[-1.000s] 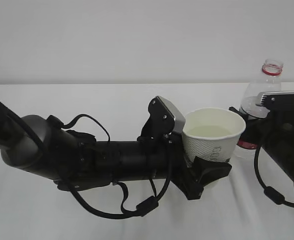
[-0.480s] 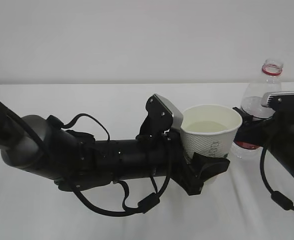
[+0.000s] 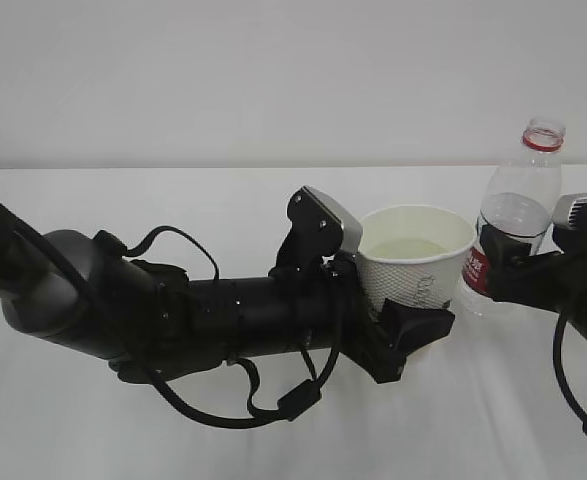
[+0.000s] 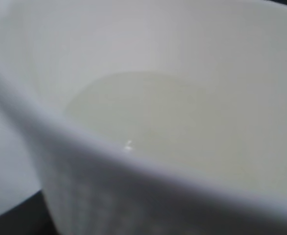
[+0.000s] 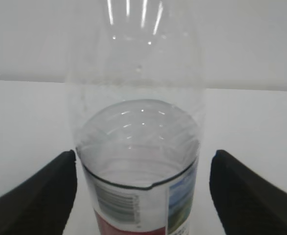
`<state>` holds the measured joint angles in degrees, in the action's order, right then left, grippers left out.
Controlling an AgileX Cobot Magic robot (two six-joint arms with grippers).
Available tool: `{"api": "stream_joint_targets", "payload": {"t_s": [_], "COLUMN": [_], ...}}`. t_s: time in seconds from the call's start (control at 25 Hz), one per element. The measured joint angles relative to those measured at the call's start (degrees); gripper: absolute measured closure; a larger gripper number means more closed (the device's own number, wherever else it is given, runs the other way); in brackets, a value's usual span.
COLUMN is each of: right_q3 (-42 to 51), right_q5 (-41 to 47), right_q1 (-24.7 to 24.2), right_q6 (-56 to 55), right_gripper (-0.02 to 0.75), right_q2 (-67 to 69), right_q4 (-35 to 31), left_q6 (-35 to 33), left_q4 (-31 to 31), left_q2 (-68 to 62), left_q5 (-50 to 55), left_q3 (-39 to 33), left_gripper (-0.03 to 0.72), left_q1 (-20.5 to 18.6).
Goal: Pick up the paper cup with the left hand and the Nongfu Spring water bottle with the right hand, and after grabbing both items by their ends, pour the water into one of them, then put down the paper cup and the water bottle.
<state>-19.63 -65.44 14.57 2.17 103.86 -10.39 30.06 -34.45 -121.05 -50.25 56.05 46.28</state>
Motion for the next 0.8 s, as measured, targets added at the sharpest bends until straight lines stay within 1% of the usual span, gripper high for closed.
{"api": "stream_joint_targets", "payload": {"t_s": [0.16, 0.32, 0.44, 0.64, 0.72, 0.8], "right_q3": [1.6, 3.0, 4.2, 6.1, 6.7, 7.0], "right_q5": [-0.1, -0.1, -0.1, -0.1, -0.1, -0.1], "right_q1": [0.0, 0.1, 0.1, 0.1, 0.1, 0.1], "right_q6": [0.0, 0.0, 0.0, 0.0, 0.0, 0.0], "right_gripper": [0.094, 0.094, 0.094, 0.095, 0.097, 0.098], "right_q2": [-1.5, -2.6, -3.7, -6.7, -8.0, -9.0], "right_q4": [0.5, 1.4, 2.1, 2.9, 3.2, 3.7], "left_q6": [-0.1, -3.5, -4.5, -5.3, -6.5, -8.0], "left_q4": [1.5, 2.9, 3.7, 8.3, 10.2, 10.8], "left_q2": [0.0, 0.0, 0.0, 0.0, 0.0, 0.0], "left_q5": [0.3, 0.3, 0.3, 0.9, 1.9, 2.7], "left_q3": [0.0, 0.0, 0.0, 0.0, 0.0, 0.0], "left_gripper": [0.197, 0.197, 0.197, 0.197, 0.197, 0.197], "left_q1": [0.0, 0.0, 0.0, 0.0, 0.0, 0.0]}}
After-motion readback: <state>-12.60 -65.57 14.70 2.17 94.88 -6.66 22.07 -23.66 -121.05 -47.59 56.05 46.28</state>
